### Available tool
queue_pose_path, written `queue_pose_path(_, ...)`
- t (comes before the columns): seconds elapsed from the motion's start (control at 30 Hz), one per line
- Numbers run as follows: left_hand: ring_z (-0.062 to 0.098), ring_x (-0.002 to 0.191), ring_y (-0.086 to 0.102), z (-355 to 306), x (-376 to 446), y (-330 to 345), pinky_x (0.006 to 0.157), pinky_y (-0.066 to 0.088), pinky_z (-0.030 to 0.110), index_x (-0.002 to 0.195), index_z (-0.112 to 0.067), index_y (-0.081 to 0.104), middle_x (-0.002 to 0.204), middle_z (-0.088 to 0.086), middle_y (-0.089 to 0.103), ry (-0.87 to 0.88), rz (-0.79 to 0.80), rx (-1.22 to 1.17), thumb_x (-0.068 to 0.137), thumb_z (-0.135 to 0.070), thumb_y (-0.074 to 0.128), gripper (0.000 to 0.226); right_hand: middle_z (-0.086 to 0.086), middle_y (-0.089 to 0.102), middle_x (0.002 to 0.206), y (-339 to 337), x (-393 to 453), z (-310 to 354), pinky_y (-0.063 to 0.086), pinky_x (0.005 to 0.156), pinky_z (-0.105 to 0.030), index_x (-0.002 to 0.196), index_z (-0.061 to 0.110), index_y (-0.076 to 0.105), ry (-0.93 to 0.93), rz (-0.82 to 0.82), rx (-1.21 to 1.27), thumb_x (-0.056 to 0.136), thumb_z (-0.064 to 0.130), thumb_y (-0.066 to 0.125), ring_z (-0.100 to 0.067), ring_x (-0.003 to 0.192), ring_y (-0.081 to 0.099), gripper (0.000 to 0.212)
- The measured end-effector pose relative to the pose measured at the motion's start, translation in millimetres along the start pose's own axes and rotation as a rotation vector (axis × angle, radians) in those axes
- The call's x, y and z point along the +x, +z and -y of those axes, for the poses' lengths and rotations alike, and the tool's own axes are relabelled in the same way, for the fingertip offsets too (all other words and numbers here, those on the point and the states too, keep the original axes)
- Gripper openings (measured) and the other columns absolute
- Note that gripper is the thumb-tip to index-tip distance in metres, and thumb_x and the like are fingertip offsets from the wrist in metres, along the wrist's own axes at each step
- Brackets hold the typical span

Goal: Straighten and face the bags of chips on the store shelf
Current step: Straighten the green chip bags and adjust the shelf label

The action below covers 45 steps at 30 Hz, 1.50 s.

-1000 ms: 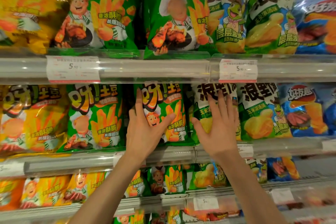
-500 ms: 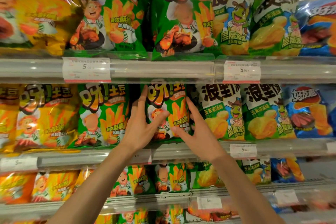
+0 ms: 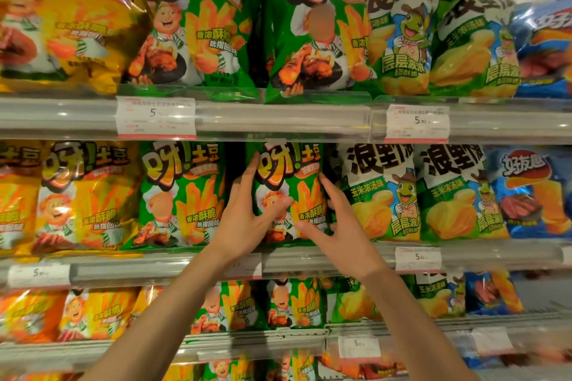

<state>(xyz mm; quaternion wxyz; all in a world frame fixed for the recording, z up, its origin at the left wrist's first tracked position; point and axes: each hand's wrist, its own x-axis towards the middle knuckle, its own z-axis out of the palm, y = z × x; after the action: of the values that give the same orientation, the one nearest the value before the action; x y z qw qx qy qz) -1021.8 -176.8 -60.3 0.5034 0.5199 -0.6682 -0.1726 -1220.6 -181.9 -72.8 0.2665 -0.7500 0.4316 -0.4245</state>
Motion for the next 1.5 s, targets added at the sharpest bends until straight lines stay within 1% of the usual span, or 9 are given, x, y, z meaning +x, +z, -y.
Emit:
queue_pose_path(0.17, -0.035, 0.109, 0.028, -4.1, -10.1, 2.5, 0.097, 0.03, 0.019, 0.157, -0.045, 0.003, 0.14, -0.024, 0.028, 0.012, 0.001, -0.002, 0.086, -0.059, 0.062, 0.093, 0.026, 0.024, 0.155, 2.1, -7.3, 0.1, 0.032, 0.119, -0.034, 0.153, 0.05, 0.01, -0.015, 0.01, -0.001, 0.09, 0.045, 0.068, 0.01, 0.14, 0.025, 0.085)
queue_pose_path(0.4, 0.008, 0.131, 0.039, -12.5, 13.7, 8.9, 0.097, 0.027, 0.008, 0.153, -0.049, 0.012, 0.162, 0.004, 0.019, 0.057, -0.166, 0.098, 0.101, -0.053, 0.039, 0.06, 0.018, 0.0, 0.165, 7.8, 22.7, 24.2, 0.021, 0.119, -0.032, 0.154, 0.049, 0.001, -0.117, -0.169, -0.14, 0.098, 0.06, 0.038, -0.006, 0.153, 0.005, 0.068)
queue_pose_path(0.57, 0.044, 0.137, 0.042, -10.9, 22.9, 24.5, 0.108, 0.039, 0.06, 0.151, -0.054, 0.008, 0.14, 0.006, 0.042, 0.019, -0.187, 0.091, 0.101, -0.058, 0.032, 0.056, 0.012, -0.006, 0.167, 24.7, 39.0, 10.2, 0.02, 0.124, -0.043, 0.158, 0.039, -0.002, -0.119, -0.238, -0.213, 0.099, 0.061, 0.026, -0.01, 0.154, 0.0, 0.069)
queue_pose_path(0.7, 0.024, 0.15, 0.021, -14.7, 20.8, 24.9, 0.12, 0.024, 0.048, 0.154, -0.049, 0.004, 0.163, 0.01, 0.019, 0.019, -0.174, 0.121, 0.096, -0.066, 0.023, 0.063, 0.015, -0.007, 0.166, 22.7, 39.8, 5.2, 0.022, 0.123, -0.04, 0.158, 0.039, -0.002, -0.118, -0.242, -0.202, 0.101, 0.059, 0.028, -0.008, 0.153, 0.002, 0.068)
queue_pose_path(0.77, 0.008, 0.135, 0.041, -16.2, 16.8, 19.3, 0.116, 0.032, 0.041, 0.156, -0.044, 0.005, 0.15, 0.013, 0.044, 0.048, -0.134, 0.111, 0.1, -0.061, 0.028, 0.063, 0.017, -0.007, 0.166, 20.7, 36.7, 8.8, 0.019, 0.123, -0.037, 0.158, 0.041, 0.0, -0.117, -0.217, -0.171, 0.1, 0.06, 0.032, -0.006, 0.153, 0.0, 0.069)
queue_pose_path(0.83, -0.007, 0.11, 0.049, -21.2, 12.1, 11.6, 0.105, 0.036, 0.023, 0.159, -0.034, 0.009, 0.132, 0.018, 0.059, 0.059, -0.113, 0.109, 0.104, -0.049, 0.04, 0.066, 0.015, -0.003, 0.166, 13.6, 34.2, 13.8, 0.016, 0.123, -0.033, 0.157, 0.043, 0.005, -0.074, -0.181, -0.122, 0.097, 0.06, 0.041, -0.005, 0.152, 0.002, 0.071)
queue_pose_path(1.0, 0.001, 0.143, 0.03, -17.4, -12.7, -6.0, 0.113, 0.032, 0.027, 0.156, -0.042, 0.018, 0.158, -0.018, 0.027, -0.018, -0.123, 0.001, 0.097, -0.049, 0.056, 0.07, 0.019, 0.037, 0.148, -6.7, 12.7, 15.5, 0.038, 0.114, -0.034, 0.147, 0.041, 0.037, 0.02, -0.189, 0.021, 0.095, 0.055, 0.055, -0.002, 0.137, 0.039, 0.057)
queue_pose_path(1.27, 0.006, 0.106, 0.066, -19.5, -73.7, -21.0, 0.092, 0.053, 0.03, 0.129, -0.035, 0.057, 0.113, -0.014, 0.068, -0.194, -0.171, -0.163, 0.098, -0.034, 0.06, 0.031, 0.007, 0.065, 0.097, -5.1, -43.9, -1.8, 0.054, 0.075, -0.02, 0.11, 0.035, 0.06, 0.144, -0.232, 0.261, 0.094, 0.025, 0.062, -0.004, 0.084, 0.063, 0.019)
queue_pose_path(1.5, 0.005, 0.098, 0.068, -5.3, -97.0, -41.2, 0.081, 0.053, 0.022, 0.12, -0.031, 0.063, 0.105, -0.009, 0.072, -0.23, -0.195, -0.236, 0.097, -0.031, 0.06, 0.023, 0.016, 0.072, 0.081, 8.5, -68.1, 0.5, 0.052, 0.066, -0.014, 0.106, 0.036, 0.063, 0.226, -0.213, 0.127, 0.097, 0.025, 0.061, -0.002, 0.076, 0.067, 0.015)
